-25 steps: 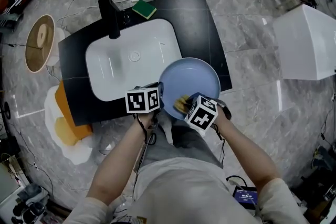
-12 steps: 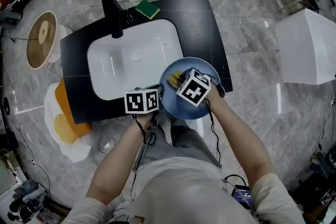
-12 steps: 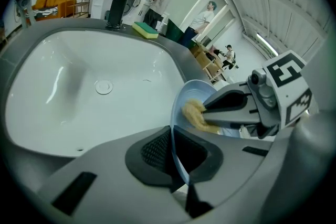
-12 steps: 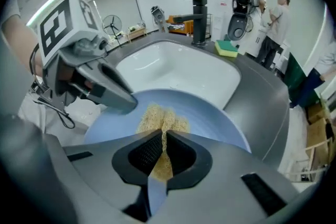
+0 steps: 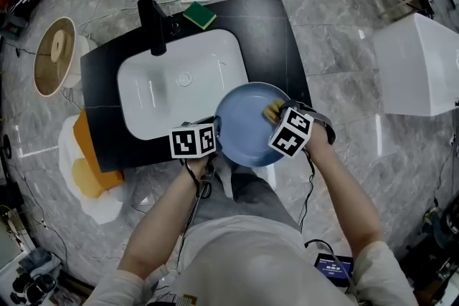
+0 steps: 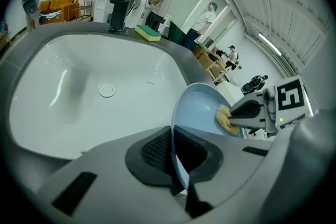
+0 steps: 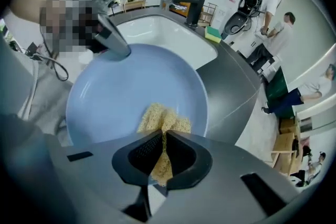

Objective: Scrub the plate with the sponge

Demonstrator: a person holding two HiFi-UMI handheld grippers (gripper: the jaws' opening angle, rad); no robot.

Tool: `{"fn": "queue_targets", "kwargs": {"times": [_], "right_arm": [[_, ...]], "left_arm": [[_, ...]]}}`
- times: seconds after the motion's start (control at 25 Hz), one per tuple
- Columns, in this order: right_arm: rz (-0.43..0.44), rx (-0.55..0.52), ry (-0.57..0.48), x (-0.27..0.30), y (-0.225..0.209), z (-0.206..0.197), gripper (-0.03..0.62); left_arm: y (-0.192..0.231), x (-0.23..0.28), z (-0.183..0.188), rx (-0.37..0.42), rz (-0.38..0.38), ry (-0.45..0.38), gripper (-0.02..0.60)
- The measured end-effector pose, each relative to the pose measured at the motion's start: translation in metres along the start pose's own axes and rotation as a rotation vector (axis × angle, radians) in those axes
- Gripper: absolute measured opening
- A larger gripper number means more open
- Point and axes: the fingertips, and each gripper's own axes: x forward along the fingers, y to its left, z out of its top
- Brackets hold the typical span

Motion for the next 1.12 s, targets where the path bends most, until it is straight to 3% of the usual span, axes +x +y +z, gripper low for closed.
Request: {"fn": "queue_targets", "kwargs": {"times": [0.16, 0.36, 0.6, 0.88, 1.12], "right_arm": [[0.110, 0.000, 0.028, -0.011, 0.048, -0.021, 0.048], [0.300, 0.004, -0.039, -0.013, 0.113, -0.001, 0.048], [0.404, 0.030, -0.161, -0.004, 0.124, 0.041, 0.048], [0.320, 0.040, -0.222, 0.008, 0.077, 0.088, 0.048], [0.120, 0.114, -0.208, 0.016, 0.009, 0.096, 0.048]], "left_arm": [[-0.001, 0.001, 0.001, -0.009, -0.002, -0.001, 0.028], [-0.003, 0.001, 0.004, -0.020, 0.001, 0.006, 0.029], [-0.004, 0.001, 0.004, 0.016, -0.008, 0.023, 0.028], [-0.005, 0.001, 0.000, 0.021, -0.023, 0.038, 0.026], [-0.002, 0.002, 0.002, -0.003, -0.031, 0.031, 0.028]]}}
